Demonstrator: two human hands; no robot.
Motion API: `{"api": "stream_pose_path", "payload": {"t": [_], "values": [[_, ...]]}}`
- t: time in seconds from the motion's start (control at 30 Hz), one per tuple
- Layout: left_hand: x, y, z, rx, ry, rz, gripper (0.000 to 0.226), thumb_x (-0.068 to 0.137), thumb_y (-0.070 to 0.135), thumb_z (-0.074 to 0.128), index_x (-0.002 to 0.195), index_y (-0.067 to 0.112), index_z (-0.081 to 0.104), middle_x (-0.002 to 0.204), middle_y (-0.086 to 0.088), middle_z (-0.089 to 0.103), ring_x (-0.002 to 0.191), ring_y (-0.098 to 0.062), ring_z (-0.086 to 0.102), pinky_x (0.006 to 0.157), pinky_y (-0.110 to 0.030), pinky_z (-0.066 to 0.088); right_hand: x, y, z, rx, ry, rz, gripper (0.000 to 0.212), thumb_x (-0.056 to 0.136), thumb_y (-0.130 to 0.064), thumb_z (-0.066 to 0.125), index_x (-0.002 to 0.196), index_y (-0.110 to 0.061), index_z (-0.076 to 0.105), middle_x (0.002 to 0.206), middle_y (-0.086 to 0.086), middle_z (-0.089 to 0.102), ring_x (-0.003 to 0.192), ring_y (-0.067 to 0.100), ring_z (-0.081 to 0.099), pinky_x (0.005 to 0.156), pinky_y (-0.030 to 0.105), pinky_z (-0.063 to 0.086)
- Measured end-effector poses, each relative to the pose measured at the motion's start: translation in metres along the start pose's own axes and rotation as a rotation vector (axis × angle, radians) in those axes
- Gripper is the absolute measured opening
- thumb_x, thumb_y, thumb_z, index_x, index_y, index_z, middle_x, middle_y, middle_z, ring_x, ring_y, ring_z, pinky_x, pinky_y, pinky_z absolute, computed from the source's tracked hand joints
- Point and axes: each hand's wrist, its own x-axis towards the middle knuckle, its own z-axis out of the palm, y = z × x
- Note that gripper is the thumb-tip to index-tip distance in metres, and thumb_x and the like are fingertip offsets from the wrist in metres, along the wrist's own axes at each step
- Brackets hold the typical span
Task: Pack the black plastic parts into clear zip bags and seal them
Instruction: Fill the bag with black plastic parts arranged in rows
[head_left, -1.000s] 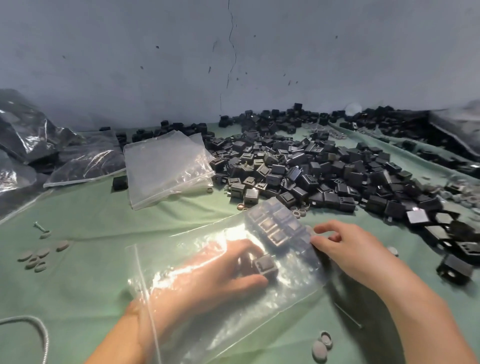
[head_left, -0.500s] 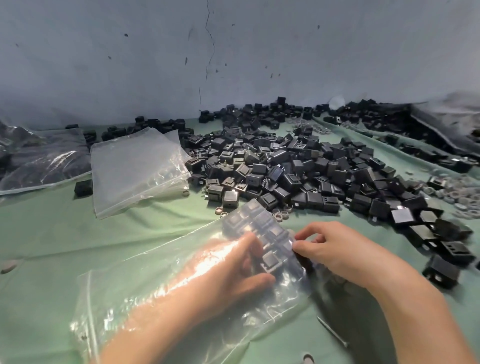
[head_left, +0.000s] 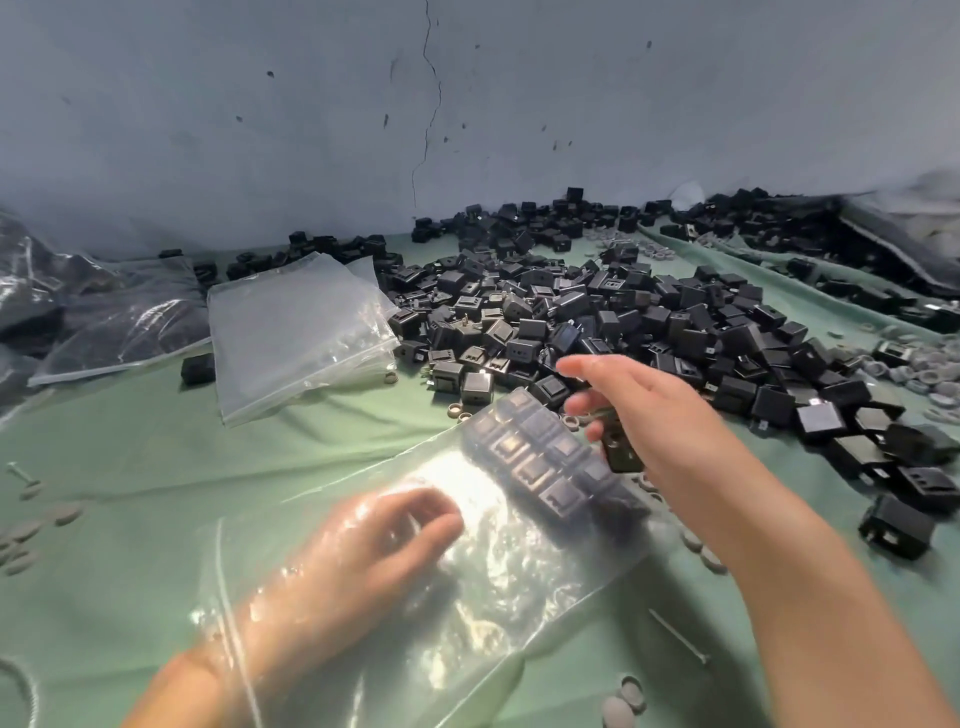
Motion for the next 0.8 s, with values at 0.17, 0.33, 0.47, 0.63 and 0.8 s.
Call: {"api": "stream_pose_path", "payload": {"t": [0.17, 0.33, 0.47, 0.63, 0.8], "values": [[-0.054, -0.048, -0.057, -0.032, 0.352, -0.077, 0.015, 0.081, 0.050, 0.076, 0.094, 0.045, 0.072, 0.079, 0.025, 0.071, 0.070, 0.013, 0.063, 0.063, -0.005, 0.048, -0.025, -0.018, 0.046, 0.578, -0.359, 0.071, 0.037, 0.091, -0.006, 0.048, 0.111, -0.022, 0.075, 0.101, 0.003, 0.069, 0.092, 0.015, 0.060, 0.077, 0.028, 0.054], [-0.084, -0.052, -0.090, -0.249, 0.824, -0.039, 0.046, 0.078, 0.071, 0.057, 0.093, 0.029, 0.068, 0.059, 0.009, 0.054, 0.050, -0.008, 0.042, 0.043, -0.012, 0.035, -0.046, -0.023, 0.090, 0.869, -0.376, 0.136, 0.040, 0.094, 0.002, 0.038, 0.110, -0.016, 0.069, 0.104, 0.009, 0.069, 0.102, 0.022, 0.066, 0.092, 0.034, 0.054], [-0.098, -0.019, -0.062, -0.278, 0.690, 0.080, 0.037, 0.083, 0.061, 0.058, 0.105, 0.033, 0.067, 0.076, 0.009, 0.065, 0.059, -0.005, 0.056, 0.052, -0.012, 0.046, -0.066, -0.026, 0.133, 1.070, -0.414, 0.202, 0.038, 0.097, 0.002, 0.032, 0.105, -0.012, 0.066, 0.087, 0.009, 0.072, 0.091, 0.025, 0.068, 0.090, 0.037, 0.054], [-0.104, -0.001, -0.041, -0.171, 0.488, 0.070, 0.037, 0.081, 0.056, 0.064, 0.114, 0.043, 0.061, 0.095, 0.018, 0.065, 0.075, -0.009, 0.062, 0.061, -0.021, 0.050, -0.093, -0.020, 0.175, 1.049, -0.532, 0.194, 0.037, 0.096, 0.002, 0.032, 0.106, -0.012, 0.065, 0.094, 0.009, 0.074, 0.080, 0.022, 0.069, 0.077, 0.044, 0.059], [-0.113, -0.009, -0.046, -0.216, 0.446, 0.076, 0.032, 0.081, 0.055, 0.064, 0.111, 0.045, 0.061, 0.102, 0.016, 0.066, 0.077, -0.005, 0.062, 0.064, -0.016, 0.047, -0.103, -0.015, 0.183, 0.986, -0.521, 0.130, 0.040, 0.095, 0.006, 0.029, 0.114, -0.012, 0.059, 0.107, 0.011, 0.075, 0.089, 0.028, 0.066, 0.077, 0.047, 0.058]]}}
